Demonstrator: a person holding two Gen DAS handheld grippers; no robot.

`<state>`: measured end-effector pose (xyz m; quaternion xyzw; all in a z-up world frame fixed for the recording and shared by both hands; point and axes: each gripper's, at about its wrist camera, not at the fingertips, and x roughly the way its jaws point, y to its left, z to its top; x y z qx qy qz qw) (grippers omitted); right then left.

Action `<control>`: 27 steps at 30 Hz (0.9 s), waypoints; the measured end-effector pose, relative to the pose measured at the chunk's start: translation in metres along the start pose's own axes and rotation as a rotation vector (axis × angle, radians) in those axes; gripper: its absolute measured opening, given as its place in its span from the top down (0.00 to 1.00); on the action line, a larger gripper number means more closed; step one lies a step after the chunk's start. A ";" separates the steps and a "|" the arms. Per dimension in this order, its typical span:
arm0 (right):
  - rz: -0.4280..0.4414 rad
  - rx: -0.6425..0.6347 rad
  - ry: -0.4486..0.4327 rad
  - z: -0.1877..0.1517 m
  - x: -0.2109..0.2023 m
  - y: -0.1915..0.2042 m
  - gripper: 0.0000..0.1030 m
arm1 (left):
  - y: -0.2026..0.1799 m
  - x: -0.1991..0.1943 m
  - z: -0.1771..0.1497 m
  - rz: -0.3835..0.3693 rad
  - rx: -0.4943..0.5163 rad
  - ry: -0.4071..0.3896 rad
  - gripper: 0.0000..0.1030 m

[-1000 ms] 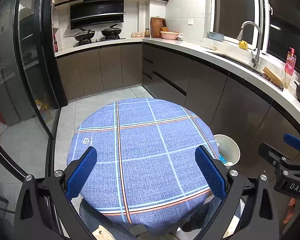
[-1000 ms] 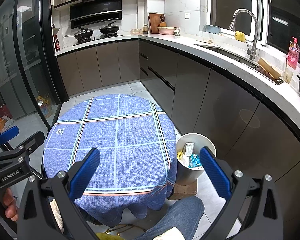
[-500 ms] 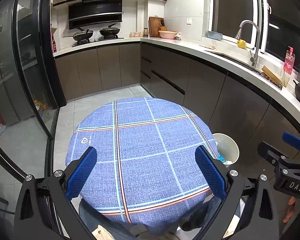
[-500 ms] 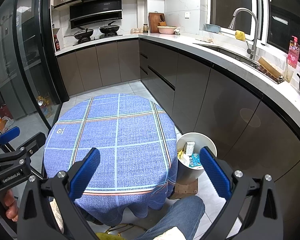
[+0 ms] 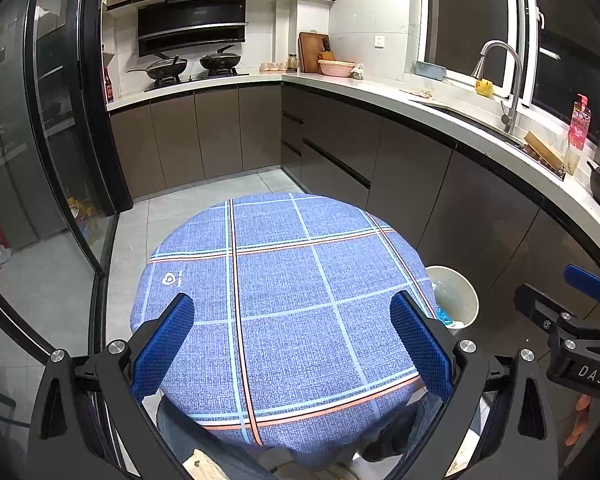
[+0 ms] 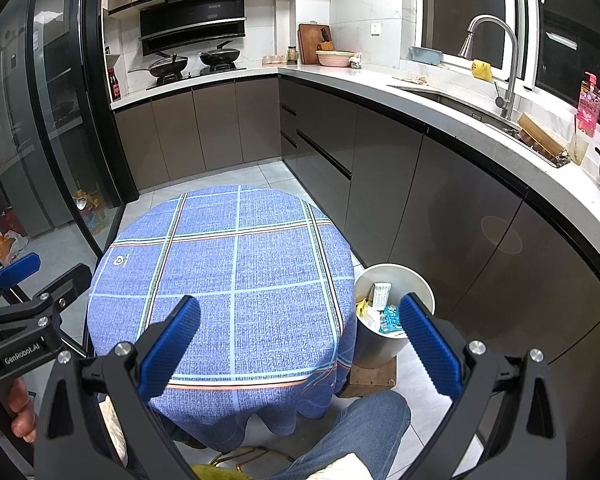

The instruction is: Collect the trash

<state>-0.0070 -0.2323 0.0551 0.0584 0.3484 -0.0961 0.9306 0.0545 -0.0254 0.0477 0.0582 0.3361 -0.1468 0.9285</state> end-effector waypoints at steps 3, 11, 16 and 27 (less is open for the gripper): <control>0.000 0.000 0.001 0.000 0.000 -0.001 0.03 | 0.001 0.001 0.000 0.000 0.000 0.001 0.08; -0.001 -0.001 0.002 -0.001 0.000 0.000 0.03 | 0.001 0.001 0.000 -0.002 0.000 0.001 0.08; -0.002 -0.001 0.003 -0.001 0.000 0.001 0.03 | 0.001 0.002 0.000 -0.004 -0.001 0.001 0.08; 0.000 -0.002 0.009 -0.004 0.004 0.001 0.03 | -0.001 0.005 -0.004 0.001 -0.002 0.000 0.08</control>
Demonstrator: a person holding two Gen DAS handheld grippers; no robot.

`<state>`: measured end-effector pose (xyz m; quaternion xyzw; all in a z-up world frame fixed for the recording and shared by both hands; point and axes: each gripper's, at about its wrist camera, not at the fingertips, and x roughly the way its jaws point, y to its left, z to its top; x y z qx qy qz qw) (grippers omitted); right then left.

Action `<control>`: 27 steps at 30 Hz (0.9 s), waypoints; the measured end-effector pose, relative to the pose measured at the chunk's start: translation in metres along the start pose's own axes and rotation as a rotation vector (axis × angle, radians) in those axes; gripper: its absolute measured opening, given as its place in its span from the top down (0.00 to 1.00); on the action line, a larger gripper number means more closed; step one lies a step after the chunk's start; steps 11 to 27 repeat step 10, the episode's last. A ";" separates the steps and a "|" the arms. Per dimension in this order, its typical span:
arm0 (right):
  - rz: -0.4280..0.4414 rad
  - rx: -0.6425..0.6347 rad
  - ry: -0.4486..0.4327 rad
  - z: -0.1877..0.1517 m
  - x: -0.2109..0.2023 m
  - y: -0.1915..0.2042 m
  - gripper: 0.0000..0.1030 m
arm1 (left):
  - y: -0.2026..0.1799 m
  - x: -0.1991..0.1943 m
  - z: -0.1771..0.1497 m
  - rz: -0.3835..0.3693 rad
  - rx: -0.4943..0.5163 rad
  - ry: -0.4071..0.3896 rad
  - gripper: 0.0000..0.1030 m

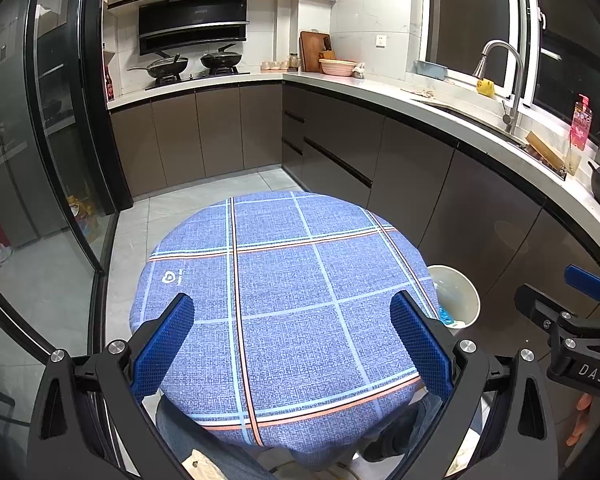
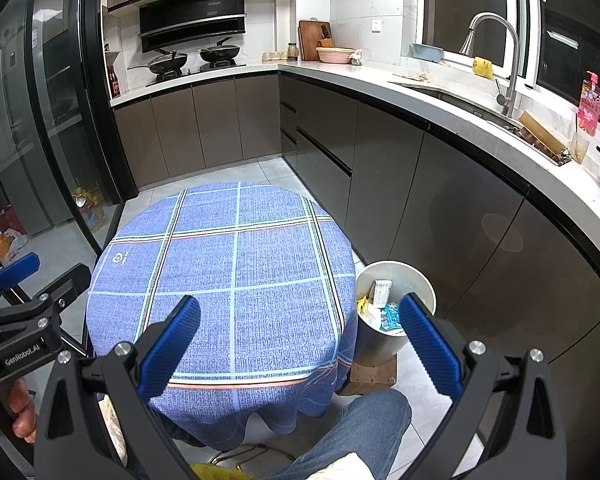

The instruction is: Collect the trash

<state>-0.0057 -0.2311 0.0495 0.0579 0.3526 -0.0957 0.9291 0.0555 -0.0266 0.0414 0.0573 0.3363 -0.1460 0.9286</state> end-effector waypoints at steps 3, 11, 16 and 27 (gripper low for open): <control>0.000 0.000 0.000 -0.001 0.000 0.001 0.03 | 0.000 0.001 0.000 0.000 -0.001 0.002 0.08; 0.000 0.001 0.002 0.000 0.001 0.000 0.03 | 0.001 0.003 -0.003 -0.002 -0.001 0.008 0.08; 0.000 0.001 0.002 0.000 0.001 0.000 0.03 | 0.001 0.003 -0.003 -0.002 -0.001 0.008 0.08; 0.000 0.001 0.002 0.000 0.001 0.000 0.03 | 0.001 0.003 -0.003 -0.002 -0.001 0.008 0.08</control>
